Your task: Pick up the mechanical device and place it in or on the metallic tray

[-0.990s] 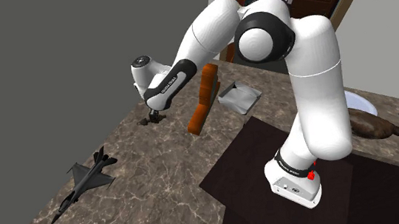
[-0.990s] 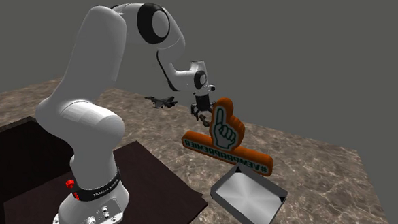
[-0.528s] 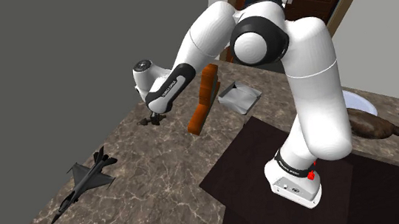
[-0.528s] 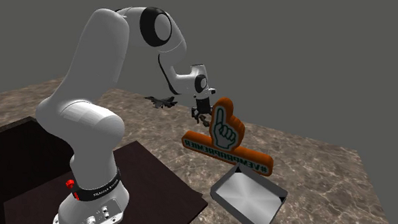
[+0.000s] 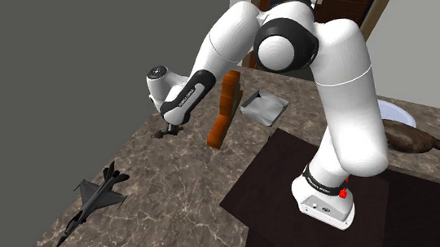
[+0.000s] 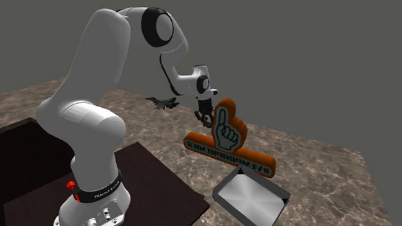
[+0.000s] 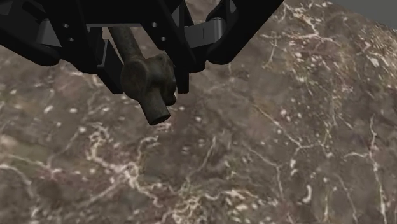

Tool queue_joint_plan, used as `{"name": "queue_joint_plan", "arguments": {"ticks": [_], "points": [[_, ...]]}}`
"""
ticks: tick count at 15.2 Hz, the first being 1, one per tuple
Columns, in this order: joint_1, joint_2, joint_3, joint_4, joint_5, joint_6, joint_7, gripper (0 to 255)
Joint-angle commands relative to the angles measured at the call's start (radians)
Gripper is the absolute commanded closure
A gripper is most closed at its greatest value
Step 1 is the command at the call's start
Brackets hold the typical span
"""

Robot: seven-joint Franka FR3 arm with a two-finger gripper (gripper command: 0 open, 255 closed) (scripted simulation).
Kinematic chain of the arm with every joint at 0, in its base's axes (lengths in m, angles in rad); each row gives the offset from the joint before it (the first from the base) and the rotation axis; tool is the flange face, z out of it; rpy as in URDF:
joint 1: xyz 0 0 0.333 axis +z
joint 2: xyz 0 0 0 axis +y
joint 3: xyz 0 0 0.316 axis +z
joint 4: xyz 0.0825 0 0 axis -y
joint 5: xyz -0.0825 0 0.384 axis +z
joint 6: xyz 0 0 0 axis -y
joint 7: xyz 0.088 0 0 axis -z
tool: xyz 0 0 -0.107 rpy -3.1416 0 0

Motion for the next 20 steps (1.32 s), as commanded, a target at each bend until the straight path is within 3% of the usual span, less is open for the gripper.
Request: {"name": "queue_joint_plan", "arguments": {"ticks": [1, 5, 20], "points": [[0.000, 0.000, 0.000, 0.000, 0.000, 0.000, 0.000, 255], [0.000, 0.000, 0.000, 0.000, 0.000, 0.000, 0.000, 255], [0.001, -0.153, 0.005, -0.010, 0.011, -0.141, -0.032, 255]]}}
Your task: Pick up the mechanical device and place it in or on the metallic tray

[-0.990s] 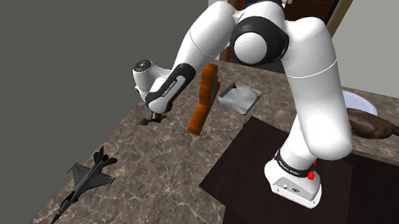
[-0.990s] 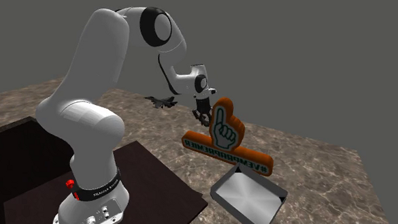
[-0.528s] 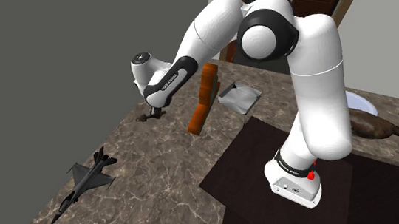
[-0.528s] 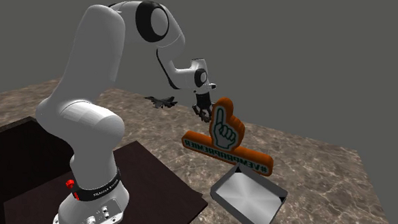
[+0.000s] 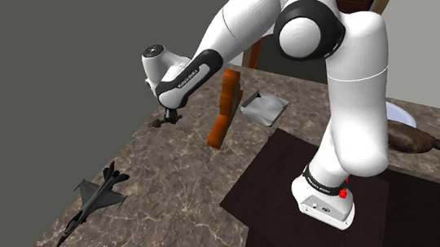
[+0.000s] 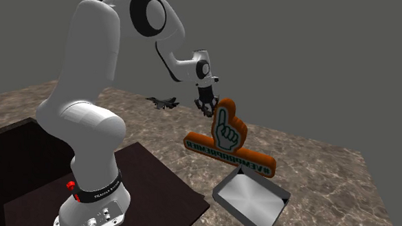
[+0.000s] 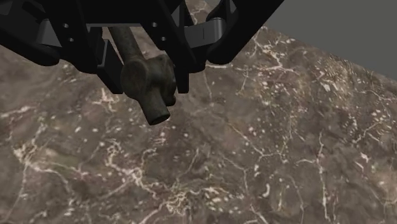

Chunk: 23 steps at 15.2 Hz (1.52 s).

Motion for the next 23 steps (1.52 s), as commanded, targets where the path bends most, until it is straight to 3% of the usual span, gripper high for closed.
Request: {"name": "queue_joint_plan", "arguments": {"ticks": [1, 8, 23], "points": [[0.000, -0.019, 0.001, 0.002, 0.002, -0.021, -0.004, 255], [0.001, -0.077, 0.002, 0.015, 0.007, -0.091, -0.019, 255], [-0.166, -0.378, -0.124, -0.420, -0.054, 0.095, -0.249, 255]]}}
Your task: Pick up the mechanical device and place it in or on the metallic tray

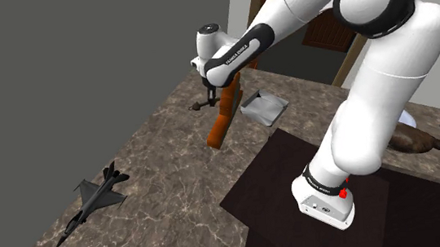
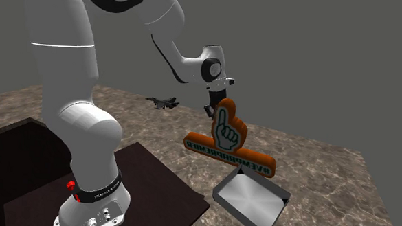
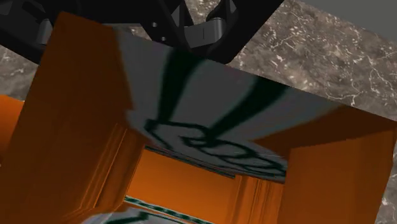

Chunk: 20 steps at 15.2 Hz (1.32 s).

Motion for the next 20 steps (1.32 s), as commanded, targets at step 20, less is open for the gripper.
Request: {"name": "queue_joint_plan", "arguments": {"ticks": [20], "points": [[-0.277, -0.177, -0.300, -0.208, -0.032, 0.130, -0.542, 255]]}}
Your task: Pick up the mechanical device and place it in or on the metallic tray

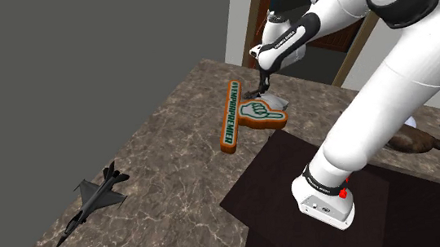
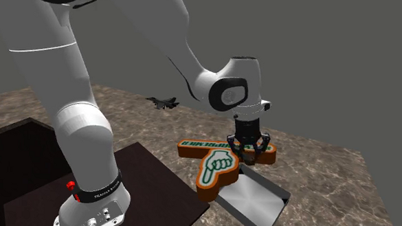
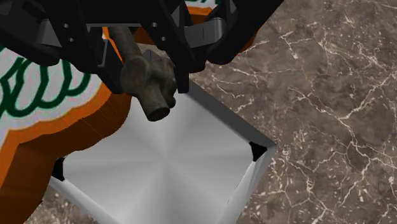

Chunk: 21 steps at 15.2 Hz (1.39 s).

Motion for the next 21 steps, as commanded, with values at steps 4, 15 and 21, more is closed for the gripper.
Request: {"name": "queue_joint_plan", "arguments": {"ticks": [4, 15, 21], "points": [[-0.054, 0.021, -0.083, 0.020, 0.051, 0.022, -0.179, 255], [-0.078, 0.173, -0.097, 0.014, 0.218, 0.167, -0.342, 255], [-0.116, 0.269, -0.040, 0.013, 0.339, 0.253, -0.424, 255]]}}
